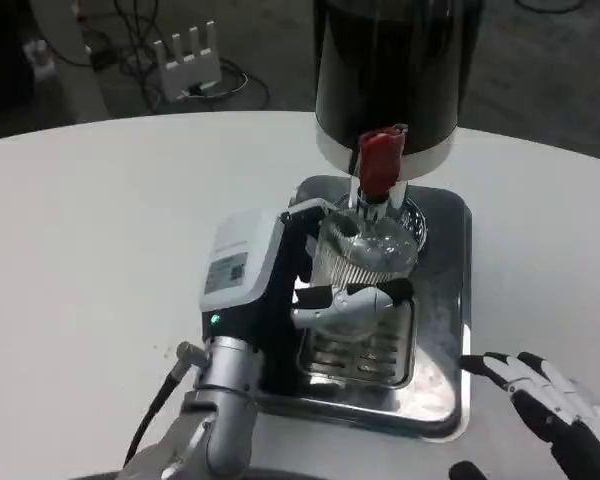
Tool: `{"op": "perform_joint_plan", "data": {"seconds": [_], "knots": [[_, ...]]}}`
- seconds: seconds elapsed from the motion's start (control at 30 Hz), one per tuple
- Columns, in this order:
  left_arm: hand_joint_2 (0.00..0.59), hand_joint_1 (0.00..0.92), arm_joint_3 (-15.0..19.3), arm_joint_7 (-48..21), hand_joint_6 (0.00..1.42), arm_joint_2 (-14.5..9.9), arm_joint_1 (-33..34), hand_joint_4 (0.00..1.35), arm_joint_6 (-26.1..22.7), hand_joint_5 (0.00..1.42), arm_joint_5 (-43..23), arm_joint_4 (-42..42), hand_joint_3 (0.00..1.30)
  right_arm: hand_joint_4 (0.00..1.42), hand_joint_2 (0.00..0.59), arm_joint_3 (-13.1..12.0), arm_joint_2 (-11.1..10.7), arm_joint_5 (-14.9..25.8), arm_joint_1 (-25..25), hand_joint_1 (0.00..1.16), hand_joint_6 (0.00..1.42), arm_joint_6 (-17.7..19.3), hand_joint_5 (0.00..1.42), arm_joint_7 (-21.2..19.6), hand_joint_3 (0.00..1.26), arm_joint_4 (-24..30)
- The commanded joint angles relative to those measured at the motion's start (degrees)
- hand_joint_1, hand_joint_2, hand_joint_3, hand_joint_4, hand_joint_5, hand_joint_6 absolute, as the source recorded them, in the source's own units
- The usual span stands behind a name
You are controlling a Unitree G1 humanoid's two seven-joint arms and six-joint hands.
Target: Grasp the cup under the faucet to collect the drink, then remove the cup.
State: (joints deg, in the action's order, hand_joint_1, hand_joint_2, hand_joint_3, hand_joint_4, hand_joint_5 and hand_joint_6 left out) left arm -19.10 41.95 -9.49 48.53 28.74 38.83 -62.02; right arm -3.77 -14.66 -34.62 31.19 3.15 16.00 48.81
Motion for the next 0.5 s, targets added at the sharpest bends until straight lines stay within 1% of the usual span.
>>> {"op": "perform_joint_plan", "data": {"seconds": [0.03, 0.2, 0.37, 0.5], "knots": [[0.025, 0.537, -0.1, 1.8, 1.18, 0.3, 1.0, 0.82, -0.3, 0.98, -0.6, -0.3, 0.81, 0.07, 0.420, -0.5, -0.2, 0.3, 0.9, 0.44, 0.00, 1.0, 0.00, -1.0, 0.15, -0.1], [0.027, 0.536, -0.2, 0.9, 1.18, 0.5, 1.4, 0.82, -0.8, 0.98, -0.8, -0.6, 0.82, 0.07, 0.420, -0.7, -0.3, 0.5, 0.7, 0.44, 0.00, 1.0, 0.00, -1.2, 0.15, 0.0], [0.030, 0.536, -0.6, -0.1, 1.18, 1.1, 1.7, 0.82, -1.4, 0.98, -0.8, -1.1, 0.81, 0.07, 0.420, -1.4, -0.2, 1.1, 1.0, 0.44, 0.00, 1.1, 0.00, -1.5, 0.15, 0.1], [0.035, 0.525, -0.9, -1.2, 1.17, 1.5, 2.0, 0.78, -1.9, 0.95, -0.8, -1.6, 0.80, 0.08, 0.420, -1.3, -0.1, 1.1, 1.1, 0.44, 0.00, 1.2, 0.00, -1.7, 0.14, -0.1]]}}
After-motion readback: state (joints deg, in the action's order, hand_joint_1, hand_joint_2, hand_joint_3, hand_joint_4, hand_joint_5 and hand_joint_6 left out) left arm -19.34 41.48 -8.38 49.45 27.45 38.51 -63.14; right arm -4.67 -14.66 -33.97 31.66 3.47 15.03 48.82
